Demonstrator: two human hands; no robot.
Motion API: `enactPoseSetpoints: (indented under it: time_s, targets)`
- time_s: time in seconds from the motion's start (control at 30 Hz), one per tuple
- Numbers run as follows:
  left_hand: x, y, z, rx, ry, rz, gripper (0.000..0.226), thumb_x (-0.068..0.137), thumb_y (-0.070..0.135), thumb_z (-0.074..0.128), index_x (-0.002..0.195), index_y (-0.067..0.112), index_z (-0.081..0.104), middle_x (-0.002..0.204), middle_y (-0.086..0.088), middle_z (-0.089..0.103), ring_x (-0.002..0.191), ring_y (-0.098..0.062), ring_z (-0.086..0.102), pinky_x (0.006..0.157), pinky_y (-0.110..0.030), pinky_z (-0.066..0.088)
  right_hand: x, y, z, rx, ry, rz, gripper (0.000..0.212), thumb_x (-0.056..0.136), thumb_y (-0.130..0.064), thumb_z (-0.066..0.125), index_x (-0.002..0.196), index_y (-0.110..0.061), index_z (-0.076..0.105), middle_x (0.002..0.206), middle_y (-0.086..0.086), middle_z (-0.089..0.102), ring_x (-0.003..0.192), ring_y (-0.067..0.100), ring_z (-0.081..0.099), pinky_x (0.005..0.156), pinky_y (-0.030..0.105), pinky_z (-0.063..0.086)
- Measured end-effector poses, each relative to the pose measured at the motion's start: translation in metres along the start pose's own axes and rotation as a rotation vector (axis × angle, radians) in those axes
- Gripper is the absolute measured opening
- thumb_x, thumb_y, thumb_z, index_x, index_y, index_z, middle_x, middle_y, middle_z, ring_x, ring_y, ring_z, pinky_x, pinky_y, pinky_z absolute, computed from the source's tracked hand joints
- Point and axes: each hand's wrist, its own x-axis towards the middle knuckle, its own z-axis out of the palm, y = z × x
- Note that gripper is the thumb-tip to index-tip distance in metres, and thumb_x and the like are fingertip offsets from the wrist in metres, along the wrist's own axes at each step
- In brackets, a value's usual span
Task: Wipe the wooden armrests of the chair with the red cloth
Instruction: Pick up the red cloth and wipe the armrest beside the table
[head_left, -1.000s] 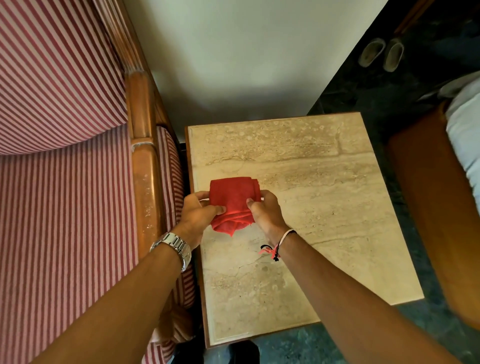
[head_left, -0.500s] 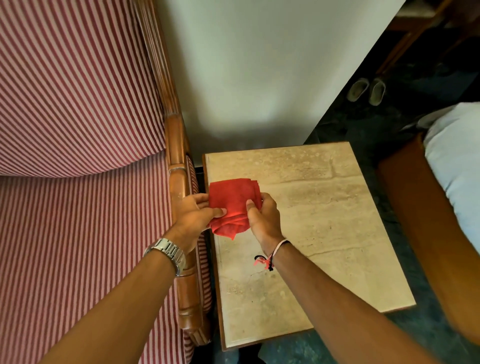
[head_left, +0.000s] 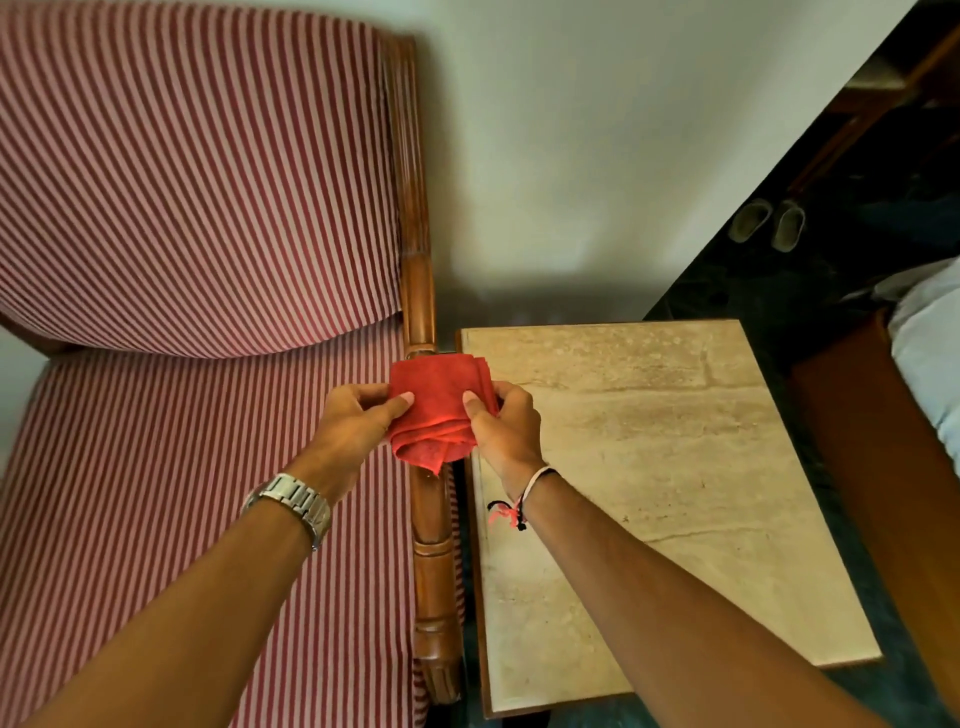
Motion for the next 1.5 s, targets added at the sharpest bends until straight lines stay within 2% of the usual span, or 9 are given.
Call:
enactPoseSetpoints:
  time_s: [0.3, 0.47, 0.67, 0.83, 1.0, 1.1, 1.23, 1.37, 1.5]
  targets:
    - [0.024, -0.016, -0.011, 0.035, 0.063, 0.03, 0.032, 0.09, 0.005, 0.068, 0.121, -0.002, 0.064, 0.118, -0.022, 0.069, 0.111, -0.035, 0.068, 0.099, -0.048, 0.056, 0.019, 0.001, 0.016, -0.006, 0.008, 0.055, 0.035, 0.094, -0.024, 0.069, 0.126, -0.013, 0.057, 0.124, 0.015, 0.067, 0.102, 0.026, 0.067, 0.085, 0.033, 0.059]
    - [0.035, -0.027, -0.009, 0.089, 0.105, 0.03, 0.038, 0.089, 0.006, 0.07, 0.125, -0.003, 0.063, 0.114, -0.02, 0.07, 0.109, -0.035, 0.069, 0.1, -0.05, 0.056, 0.024, 0.01, 0.022, -0.051, 0.031, 0.073, 0.038, 0.09, -0.025, 0.074, 0.123, -0.013, 0.059, 0.119, 0.017, 0.069, 0.107, 0.033, 0.07, 0.093, 0.047, 0.061]
    - [0.042, -0.033, -0.012, 0.138, 0.122, 0.026, 0.04, 0.088, 0.008, 0.071, 0.126, -0.002, 0.064, 0.116, -0.023, 0.071, 0.108, -0.036, 0.069, 0.099, -0.052, 0.056, 0.024, 0.015, 0.024, -0.117, 0.027, 0.052, 0.051, 0.088, -0.032, 0.077, 0.13, -0.016, 0.052, 0.119, 0.015, 0.069, 0.107, 0.034, 0.07, 0.091, 0.05, 0.061]
    - [0.043, -0.038, -0.014, 0.149, 0.125, 0.035, 0.042, 0.088, 0.011, 0.072, 0.127, 0.0, 0.063, 0.114, -0.023, 0.072, 0.107, -0.034, 0.07, 0.098, -0.052, 0.057, 0.025, 0.014, 0.026, -0.369, 0.06, -0.171, 0.06, 0.09, -0.036, 0.071, 0.141, -0.017, 0.047, 0.144, 0.008, 0.051, 0.135, 0.027, 0.049, 0.105, 0.041, 0.052]
    - [0.042, -0.039, -0.017, 0.212, 0.141, 0.102, 0.041, 0.094, 0.029, 0.065, 0.128, 0.006, 0.064, 0.118, -0.015, 0.071, 0.108, -0.03, 0.069, 0.096, -0.051, 0.058, 0.019, 0.0, 0.041, -0.613, 0.028, -0.424, 0.06, 0.101, -0.044, 0.05, 0.152, -0.016, 0.038, 0.165, 0.01, 0.029, 0.153, 0.028, 0.028, 0.122, 0.046, 0.035]
    - [0.041, -0.047, -0.028, 0.398, 0.198, 0.262, 0.043, 0.102, 0.037, 0.047, 0.13, 0.007, 0.062, 0.112, -0.015, 0.069, 0.105, -0.038, 0.068, 0.085, -0.045, 0.06, 0.019, -0.006, 0.058, -0.78, -0.011, -0.507, 0.066, 0.103, -0.048, 0.041, 0.158, -0.013, 0.026, 0.169, 0.013, 0.02, 0.157, 0.03, 0.018, 0.127, 0.046, 0.023]
    - [0.052, -0.072, -0.057, 0.845, 0.271, 0.449, 0.052, 0.104, 0.038, 0.036, 0.144, 0.008, 0.048, 0.131, -0.02, 0.058, 0.114, -0.031, 0.06, 0.092, -0.046, 0.055, 0.027, -0.008, 0.079, -0.89, -0.011, -0.513, 0.076, 0.104, -0.054, 0.033, 0.161, -0.01, 0.01, 0.171, 0.014, 0.007, 0.159, 0.031, 0.008, 0.129, 0.046, 0.014]
    - [0.074, -0.103, -0.079, 1.21, 0.273, 0.442, 0.061, 0.103, 0.045, 0.029, 0.154, 0.011, 0.034, 0.15, -0.023, 0.047, 0.135, -0.037, 0.05, 0.109, -0.054, 0.043, 0.043, -0.003, 0.089, -0.964, 0.033, -0.491, 0.084, 0.101, -0.06, 0.032, 0.161, -0.008, 0.005, 0.171, 0.017, 0.002, 0.159, 0.033, 0.004, 0.129, 0.05, 0.011]
    - [0.09, -0.128, -0.083, 1.322, 0.239, 0.396, 0.076, 0.097, 0.058, 0.017, 0.16, 0.015, 0.019, 0.164, -0.026, 0.025, 0.149, -0.042, 0.032, 0.118, -0.058, 0.031, 0.051, 0.005, 0.092, -0.997, 0.026, -0.468, 0.091, 0.099, -0.065, 0.034, 0.161, -0.007, 0.002, 0.171, 0.018, -0.001, 0.159, 0.032, 0.001, 0.128, 0.051, 0.014]
